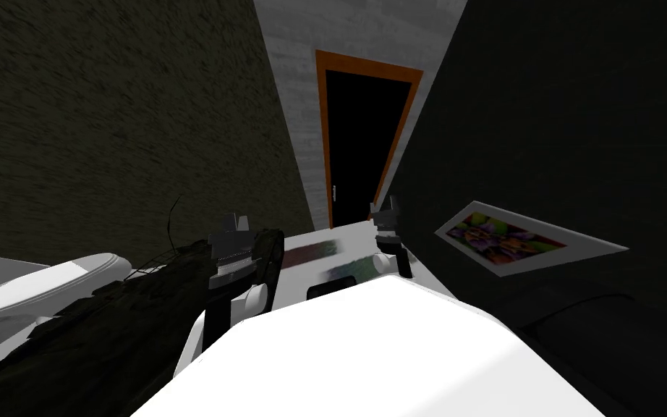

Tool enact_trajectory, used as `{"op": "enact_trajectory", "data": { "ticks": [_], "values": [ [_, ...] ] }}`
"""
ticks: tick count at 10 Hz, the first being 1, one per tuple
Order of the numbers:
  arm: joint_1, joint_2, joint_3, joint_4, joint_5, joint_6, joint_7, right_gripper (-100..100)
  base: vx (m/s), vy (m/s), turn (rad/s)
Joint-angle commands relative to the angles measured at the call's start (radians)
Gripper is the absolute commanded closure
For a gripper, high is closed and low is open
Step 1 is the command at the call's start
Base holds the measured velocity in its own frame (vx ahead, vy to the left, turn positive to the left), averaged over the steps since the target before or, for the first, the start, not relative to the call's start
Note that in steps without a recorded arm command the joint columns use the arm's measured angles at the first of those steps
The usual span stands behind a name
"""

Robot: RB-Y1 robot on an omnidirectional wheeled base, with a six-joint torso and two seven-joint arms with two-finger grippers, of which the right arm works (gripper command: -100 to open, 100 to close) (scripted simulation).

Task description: Pull the door open

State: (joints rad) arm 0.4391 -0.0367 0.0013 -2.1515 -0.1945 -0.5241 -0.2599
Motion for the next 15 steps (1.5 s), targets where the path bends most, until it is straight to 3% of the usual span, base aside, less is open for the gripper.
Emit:
{"op": "enact_trajectory", "data": {
  "ticks": [1,15],
  "values": [
    [-0.006,-0.009,0.009,0.03,-0.014,-0.012,-0.024,-100,0.098,0.002,0.041],
    [-0.069,-0.094,0.094,0.322,-0.178,-0.1,-0.278,-100,0.105,-0.012,0.062]
  ]
}}
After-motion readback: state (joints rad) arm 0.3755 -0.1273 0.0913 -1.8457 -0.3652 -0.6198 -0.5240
